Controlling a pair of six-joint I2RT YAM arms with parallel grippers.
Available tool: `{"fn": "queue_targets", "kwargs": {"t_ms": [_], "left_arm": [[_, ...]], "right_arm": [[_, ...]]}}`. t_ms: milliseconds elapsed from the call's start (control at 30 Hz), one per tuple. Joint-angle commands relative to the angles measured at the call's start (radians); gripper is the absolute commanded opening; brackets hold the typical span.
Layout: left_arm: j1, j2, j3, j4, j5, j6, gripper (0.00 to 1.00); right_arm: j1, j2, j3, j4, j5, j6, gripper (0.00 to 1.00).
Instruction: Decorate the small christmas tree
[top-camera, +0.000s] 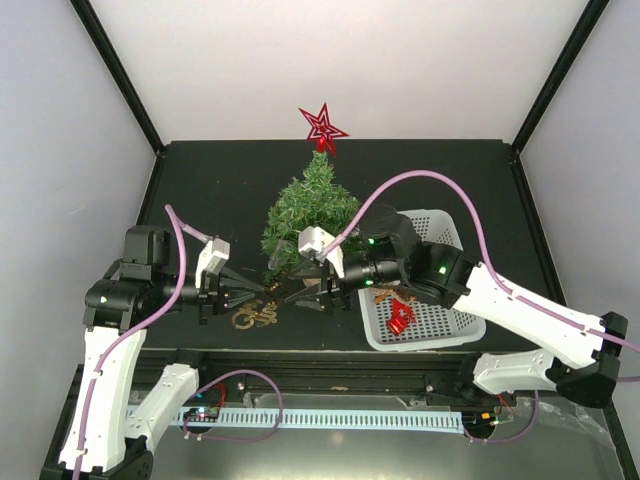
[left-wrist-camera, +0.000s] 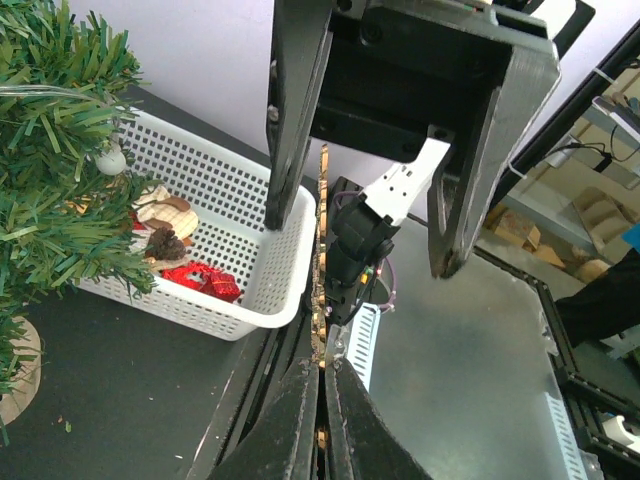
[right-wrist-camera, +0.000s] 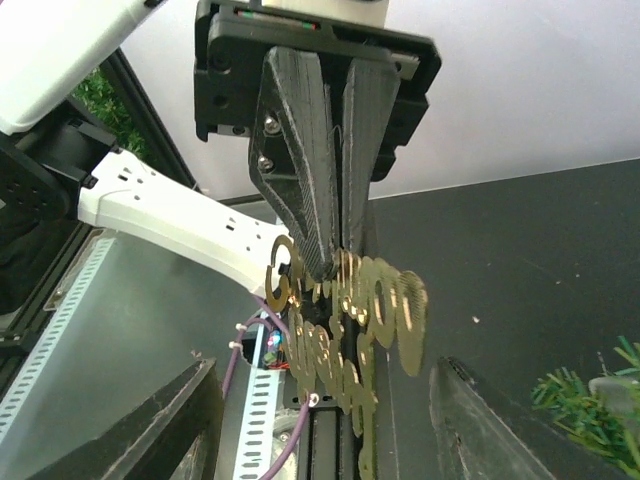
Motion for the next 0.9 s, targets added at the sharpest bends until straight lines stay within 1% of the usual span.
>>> {"fn": "queue_targets", "kwargs": {"t_ms": [0, 167, 267, 367, 467, 567, 700, 733, 800, 833, 867], "left_arm": [[-0.007, -0.005, 0.041, -0.019, 0.025, 0.020, 0.01], [-0.007, -0.015, 0.038, -0.019, 0.028, 0.021, 0.02], [-0.006, -0.019, 0.032, -0.018, 0.026, 0.022, 0.02], [-0.007, -0.022, 0.030, -0.018, 0.025, 0.024, 0.02], [-0.009, -0.023, 0.029, -0.020, 0.022, 0.026, 0.01], [-0.008, -0.027, 0.028, -0.023, 0.018, 0.032, 0.02], [-0.010, -0.030, 0.027, -0.021, 0.005, 0.029, 0.03], [-0.010, -0.031, 0.027, -0.021, 0.005, 0.030, 0.06], [-0.012, -0.037, 0.033, -0.029, 0.002, 0.047, 0.15], [-0.015, -0.036, 0.043, -0.042, 0.000, 0.067, 0.24], [-0.019, -0.035, 0.053, -0.055, -0.005, 0.086, 0.40]], "right_arm": [[0.026, 0.030, 0.027, 0.020, -0.006, 0.015, 0.57], [0.040, 0.057, 0.026, 0.043, -0.006, 0.027, 0.52], [0.049, 0.071, 0.035, 0.048, -0.001, 0.028, 0.46], [0.050, 0.078, 0.039, 0.057, 0.010, 0.031, 0.35], [0.051, 0.080, 0.041, 0.061, 0.019, 0.032, 0.20], [0.052, 0.079, 0.045, 0.068, 0.025, 0.039, 0.02], [0.052, 0.061, 0.034, 0.090, 0.020, 0.057, 0.01], [0.053, 0.053, 0.031, 0.097, 0.020, 0.062, 0.01], [0.052, 0.039, 0.025, 0.103, 0.036, 0.073, 0.01], [0.051, 0.031, 0.021, 0.102, 0.041, 0.080, 0.01], [0.052, 0.023, 0.017, 0.101, 0.048, 0.087, 0.01]]}}
